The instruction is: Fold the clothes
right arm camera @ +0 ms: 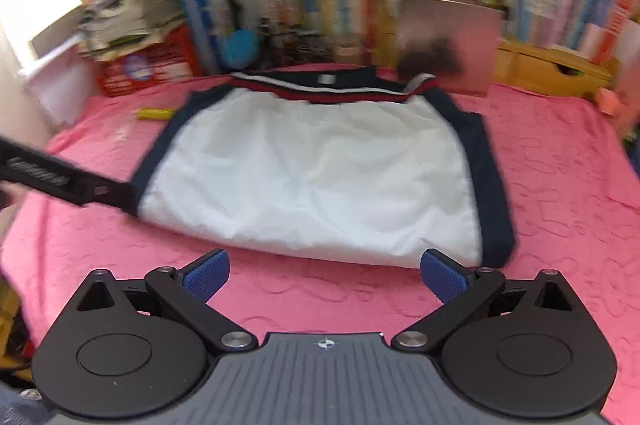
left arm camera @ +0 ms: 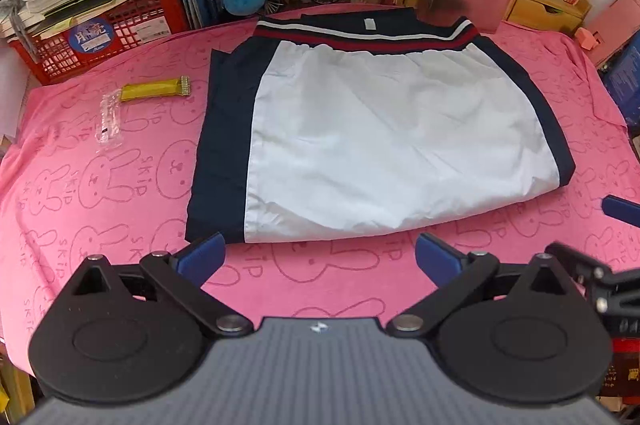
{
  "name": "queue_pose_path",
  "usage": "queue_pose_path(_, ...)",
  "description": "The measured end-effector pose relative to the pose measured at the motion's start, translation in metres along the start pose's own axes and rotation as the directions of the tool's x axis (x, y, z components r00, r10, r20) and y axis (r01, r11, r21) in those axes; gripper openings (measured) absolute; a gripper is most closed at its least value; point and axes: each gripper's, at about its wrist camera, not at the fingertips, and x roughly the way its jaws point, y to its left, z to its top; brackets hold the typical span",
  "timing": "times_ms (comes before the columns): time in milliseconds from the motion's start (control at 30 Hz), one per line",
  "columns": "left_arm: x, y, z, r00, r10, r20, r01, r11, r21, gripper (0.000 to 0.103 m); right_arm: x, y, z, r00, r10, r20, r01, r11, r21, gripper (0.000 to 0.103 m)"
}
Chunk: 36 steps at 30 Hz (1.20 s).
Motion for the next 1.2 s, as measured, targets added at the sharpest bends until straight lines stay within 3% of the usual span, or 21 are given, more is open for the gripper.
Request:
queue_pose_path(200,0.012,0.002,0.002,0.999,0.036,-0.027,-0.037,0.999,-0.025,0.102,0.022,-0.037,-0.004,0.998,0.045,-0.039,-0.040,0.991,0.129,0.103)
queue_pose_path(333,0.026,0.005,0.003,0.996,0.069,-0.057,-0.072,0.996,-0.052,0.102,0.040,-0.083,-0.015,0.997,0.071,-0.023,-0.061,0.949,0.309,0.095)
queue_pose_path(467,0.046,0.004,0.005,0.989,0.111,-0.093,-0.117,0.991,-0.063,0.102,0.065,-0.122,-0.024,0.995,0.064,-0.080,-0.025,0.908,0.418,0.047)
queue_pose_path(500,0.051,0.003,0.006,0.987,0.121,-0.101,-0.128,0.990,-0.065,0.102,0.071,-0.130,-0.026,0.994,0.065,-0.091,-0.018,0.895,0.445,0.046)
queue_pose_path(700,0.080,0.006,0.020,0.968,0.208,-0.136,-0.227,0.964,-0.140,0.102,0.097,-0.173,-0.038,0.997,0.049,-0.065,0.000,0.794,0.608,0.046)
queue_pose_path(833,0.082,0.000,0.031,0.984,0.138,-0.115,-0.158,0.971,-0.181,0.102,0.103,-0.182,-0.035,0.999,0.038,-0.006,-0.026,0.786,0.618,0.051)
queue_pose_path(967,0.090,-0.034,0.044,0.991,0.095,-0.093,-0.104,0.990,-0.096,0.102,0.112,-0.185,-0.030,0.998,0.061,0.029,-0.066,0.770,0.635,0.067)
queue_pose_path(1133,0.129,-0.073,0.043,0.985,0.086,-0.149,-0.086,0.996,0.003,0.102,0.120,-0.173,-0.018,0.999,0.049,0.002,-0.042,0.843,0.537,0.076)
queue_pose_path(1200,0.147,-0.079,0.036,0.982,0.079,-0.174,-0.078,0.997,0.012,0.103,0.121,-0.172,-0.019,0.999,0.049,0.018,-0.051,0.848,0.528,0.079)
